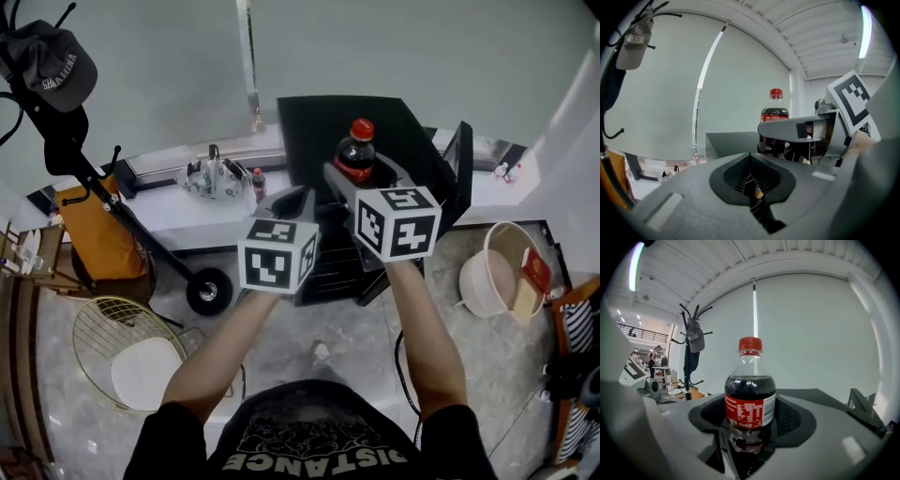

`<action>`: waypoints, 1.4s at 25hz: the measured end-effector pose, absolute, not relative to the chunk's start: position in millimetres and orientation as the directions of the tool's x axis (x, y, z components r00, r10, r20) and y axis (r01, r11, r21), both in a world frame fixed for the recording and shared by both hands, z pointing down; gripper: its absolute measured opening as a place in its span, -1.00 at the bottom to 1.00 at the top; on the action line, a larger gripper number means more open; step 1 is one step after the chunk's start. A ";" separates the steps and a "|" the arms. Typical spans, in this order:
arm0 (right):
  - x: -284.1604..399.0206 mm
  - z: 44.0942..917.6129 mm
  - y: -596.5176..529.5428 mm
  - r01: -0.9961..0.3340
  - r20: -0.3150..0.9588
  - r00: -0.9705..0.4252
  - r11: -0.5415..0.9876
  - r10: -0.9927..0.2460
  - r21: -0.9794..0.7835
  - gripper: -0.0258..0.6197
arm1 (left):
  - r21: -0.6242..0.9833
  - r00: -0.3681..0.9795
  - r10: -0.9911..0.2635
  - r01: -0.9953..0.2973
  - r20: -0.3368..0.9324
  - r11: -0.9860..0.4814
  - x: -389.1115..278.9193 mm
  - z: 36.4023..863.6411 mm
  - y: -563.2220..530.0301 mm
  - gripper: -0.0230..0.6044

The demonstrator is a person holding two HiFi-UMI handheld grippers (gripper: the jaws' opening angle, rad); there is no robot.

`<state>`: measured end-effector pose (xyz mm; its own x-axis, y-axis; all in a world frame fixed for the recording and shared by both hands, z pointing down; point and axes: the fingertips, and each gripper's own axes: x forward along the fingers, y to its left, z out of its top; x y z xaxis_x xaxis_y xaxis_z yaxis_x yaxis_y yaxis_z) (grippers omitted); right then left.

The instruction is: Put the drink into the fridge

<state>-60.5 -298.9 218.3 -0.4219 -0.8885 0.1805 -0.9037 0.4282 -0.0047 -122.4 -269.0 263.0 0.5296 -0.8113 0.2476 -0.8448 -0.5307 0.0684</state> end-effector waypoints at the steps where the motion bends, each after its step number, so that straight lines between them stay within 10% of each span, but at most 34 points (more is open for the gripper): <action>1: -59.0 219.1 -293.2 -0.906 0.181 -0.417 0.423 -0.891 -0.006 0.04 | 0.070 0.538 -0.807 -0.840 0.246 -0.538 -120.4 264.0 -264.6 -0.91; 35: 17.1 419.5 -252.7 -0.956 0.128 -0.290 0.294 -0.949 0.016 0.04 | 0.113 0.575 -0.747 -0.811 0.334 -0.574 -64.0 465.3 -230.6 -0.91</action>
